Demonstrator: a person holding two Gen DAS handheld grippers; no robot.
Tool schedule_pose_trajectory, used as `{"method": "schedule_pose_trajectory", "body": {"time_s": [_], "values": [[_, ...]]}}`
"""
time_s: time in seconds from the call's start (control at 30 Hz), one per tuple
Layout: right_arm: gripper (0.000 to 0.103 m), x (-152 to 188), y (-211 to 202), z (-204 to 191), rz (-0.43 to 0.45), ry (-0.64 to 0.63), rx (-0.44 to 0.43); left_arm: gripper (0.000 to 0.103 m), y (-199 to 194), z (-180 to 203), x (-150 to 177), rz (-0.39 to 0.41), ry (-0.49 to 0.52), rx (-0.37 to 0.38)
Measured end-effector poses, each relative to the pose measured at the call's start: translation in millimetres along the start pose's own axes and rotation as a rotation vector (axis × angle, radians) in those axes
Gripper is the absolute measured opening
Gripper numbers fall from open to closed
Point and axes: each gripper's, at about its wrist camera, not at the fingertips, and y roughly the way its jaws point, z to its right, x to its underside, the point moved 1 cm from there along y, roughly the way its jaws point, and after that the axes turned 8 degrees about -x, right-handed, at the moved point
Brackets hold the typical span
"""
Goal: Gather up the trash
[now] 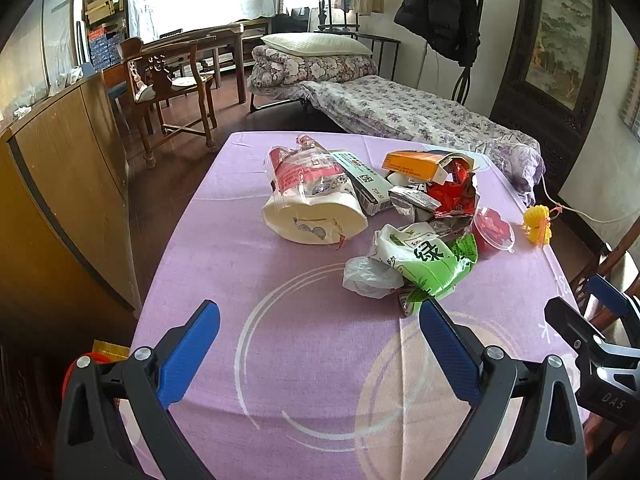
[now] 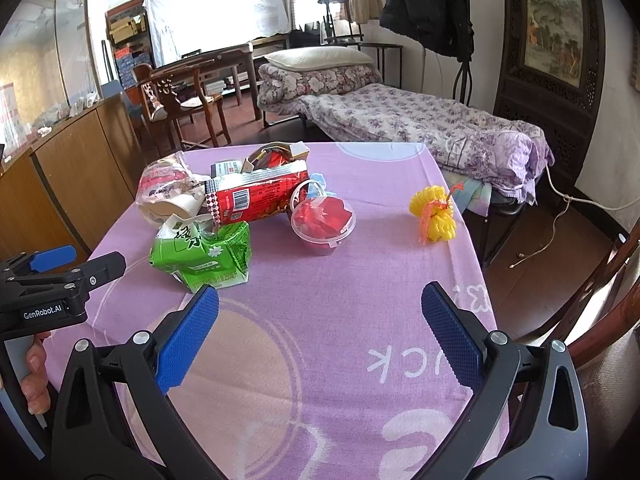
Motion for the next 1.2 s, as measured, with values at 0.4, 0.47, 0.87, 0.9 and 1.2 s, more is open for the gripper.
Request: {"method": "schedule_pose_trajectory", "body": {"time_s": [0.4,0.47,0.87,0.9,1.2], "values": [[0.097,-0.3,-0.4,0.4,0.002,-0.001,0.004,0.098,-0.4,0.1,-0.3,-0.001,0.005,-0.001],[0.097,0.0,0.5,1.6,0.003,-0.001,0.008,0.098,-0.5,0.2,-0.5,-0.001,0.005,-0.002],[0.097,0.7,3.0,3.9,0.000,0.002,0.008,0.098,-0.1,-0.1,-0.4,-0.003,0.005,-0.001],[0.097,0.5,3.1,3.9,-0.001,0.002,0.008,0.098,-0.3,-0.1,-0.9,-0.004,0.003,0.000],[0.097,0.8,3.3,3.9,-0.001,0.003,0.008,0.098,-0.1,-0.5,-1.2,-0.001,0.006,-0.003]]}}
